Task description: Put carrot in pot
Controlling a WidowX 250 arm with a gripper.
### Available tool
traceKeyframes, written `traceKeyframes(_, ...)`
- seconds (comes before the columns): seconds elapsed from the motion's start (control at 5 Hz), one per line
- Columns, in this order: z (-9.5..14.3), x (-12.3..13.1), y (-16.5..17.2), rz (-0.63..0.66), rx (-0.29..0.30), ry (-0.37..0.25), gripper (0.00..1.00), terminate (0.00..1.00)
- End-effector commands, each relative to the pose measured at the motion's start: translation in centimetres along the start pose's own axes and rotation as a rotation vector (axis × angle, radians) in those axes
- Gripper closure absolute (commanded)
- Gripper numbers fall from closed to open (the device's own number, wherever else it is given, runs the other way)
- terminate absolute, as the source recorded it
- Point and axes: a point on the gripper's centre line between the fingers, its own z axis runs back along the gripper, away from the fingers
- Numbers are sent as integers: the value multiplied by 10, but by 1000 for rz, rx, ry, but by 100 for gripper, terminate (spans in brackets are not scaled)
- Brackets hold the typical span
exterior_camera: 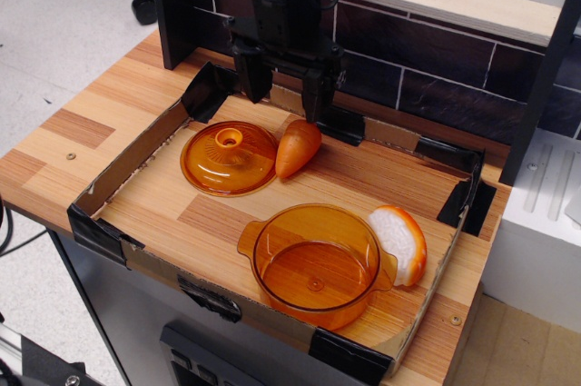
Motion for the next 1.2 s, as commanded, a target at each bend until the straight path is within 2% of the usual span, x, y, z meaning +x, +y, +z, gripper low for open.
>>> traceKeyframes(0.0, -17, 12, -4, 21, 59, 30, 0, 0)
traceKeyframes(0.6, -33, 3, -18, -60, 78, 60, 0, 0)
traceKeyframes(0.8, -37, 1, -19, -62, 87, 62, 100, 0)
traceKeyframes(1.0, -38, 0, -21, -69, 87, 65, 100, 0)
